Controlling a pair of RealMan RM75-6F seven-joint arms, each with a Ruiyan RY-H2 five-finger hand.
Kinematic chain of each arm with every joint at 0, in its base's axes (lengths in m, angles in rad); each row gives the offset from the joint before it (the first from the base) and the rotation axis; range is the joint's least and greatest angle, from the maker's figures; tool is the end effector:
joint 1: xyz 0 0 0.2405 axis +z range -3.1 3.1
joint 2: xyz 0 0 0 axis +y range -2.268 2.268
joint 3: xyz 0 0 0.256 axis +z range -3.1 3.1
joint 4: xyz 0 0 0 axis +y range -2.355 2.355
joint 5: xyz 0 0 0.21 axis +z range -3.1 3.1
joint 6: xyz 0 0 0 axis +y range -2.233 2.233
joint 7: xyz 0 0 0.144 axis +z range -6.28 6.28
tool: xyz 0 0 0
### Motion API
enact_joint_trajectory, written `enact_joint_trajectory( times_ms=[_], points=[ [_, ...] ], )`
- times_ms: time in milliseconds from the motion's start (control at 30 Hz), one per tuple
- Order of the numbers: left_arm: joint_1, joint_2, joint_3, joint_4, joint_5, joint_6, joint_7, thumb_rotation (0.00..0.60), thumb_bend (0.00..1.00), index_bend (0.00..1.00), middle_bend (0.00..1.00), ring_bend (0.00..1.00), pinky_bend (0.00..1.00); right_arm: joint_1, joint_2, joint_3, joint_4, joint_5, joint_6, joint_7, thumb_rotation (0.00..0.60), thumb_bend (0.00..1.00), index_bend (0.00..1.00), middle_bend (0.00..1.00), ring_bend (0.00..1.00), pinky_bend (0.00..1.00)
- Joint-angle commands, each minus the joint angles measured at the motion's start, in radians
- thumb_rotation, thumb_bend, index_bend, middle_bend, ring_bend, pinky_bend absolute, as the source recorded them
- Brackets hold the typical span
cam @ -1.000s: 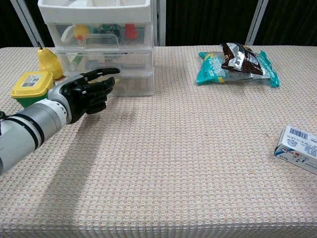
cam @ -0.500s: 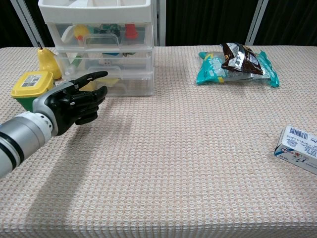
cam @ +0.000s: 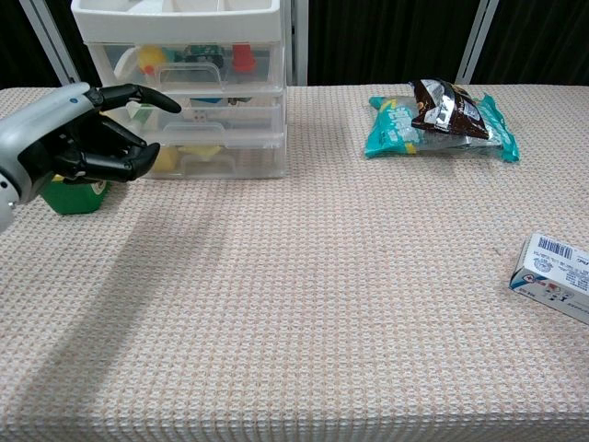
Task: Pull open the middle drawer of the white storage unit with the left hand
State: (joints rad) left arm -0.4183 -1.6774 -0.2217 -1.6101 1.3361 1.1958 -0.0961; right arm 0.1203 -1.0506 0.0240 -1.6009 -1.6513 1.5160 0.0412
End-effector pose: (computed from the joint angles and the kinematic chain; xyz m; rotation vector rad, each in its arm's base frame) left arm -0.1541 0.2711 -0.0163 -1.3880 -1.4755 -1.4519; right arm -0.2927 -0.1850 0.1731 1.5425 -0.7866 0.9802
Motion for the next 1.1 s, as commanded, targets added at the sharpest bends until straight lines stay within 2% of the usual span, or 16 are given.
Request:
enact_joint_trajectory(
  times_ms=[33, 333, 833, 1000, 1100],
  points=[
    [-0.053, 0.041, -0.027, 0.0, -0.026, -0.031, 0.126, 0.6, 0.48, 0.24, 0.86, 1.0, 1.0, -0.001, 0.001, 0.0, 0.003, 0.002, 0.0, 0.004, 0.6, 0.28, 0.0, 0.0, 0.0, 0.0],
    [-0.113, 0.02, -0.049, 0.069, -0.09, -0.07, 0.227, 0.6, 0.48, 0.21, 0.86, 1.0, 1.0, -0.005, 0.0, 0.003, 0.015, 0.013, 0.003, 0.018, 0.6, 0.28, 0.0, 0.0, 0.0, 0.0],
    [-0.16, 0.026, -0.017, 0.105, -0.146, -0.116, 0.332, 0.6, 0.48, 0.24, 0.85, 1.0, 1.0, -0.005, -0.004, 0.004, 0.027, 0.021, -0.003, 0.028, 0.6, 0.28, 0.0, 0.0, 0.0, 0.0],
    [-0.159, 0.044, -0.003, 0.067, -0.139, -0.104, 0.342, 0.6, 0.48, 0.34, 0.86, 1.0, 1.0, -0.006, -0.005, 0.003, 0.027, 0.022, -0.003, 0.027, 0.6, 0.28, 0.0, 0.0, 0.0, 0.0],
    [-0.151, 0.058, 0.008, 0.037, -0.127, -0.093, 0.333, 0.6, 0.48, 0.35, 0.86, 1.0, 1.0, -0.006, -0.005, 0.003, 0.027, 0.022, -0.005, 0.026, 0.6, 0.28, 0.0, 0.0, 0.0, 0.0]
  ],
)
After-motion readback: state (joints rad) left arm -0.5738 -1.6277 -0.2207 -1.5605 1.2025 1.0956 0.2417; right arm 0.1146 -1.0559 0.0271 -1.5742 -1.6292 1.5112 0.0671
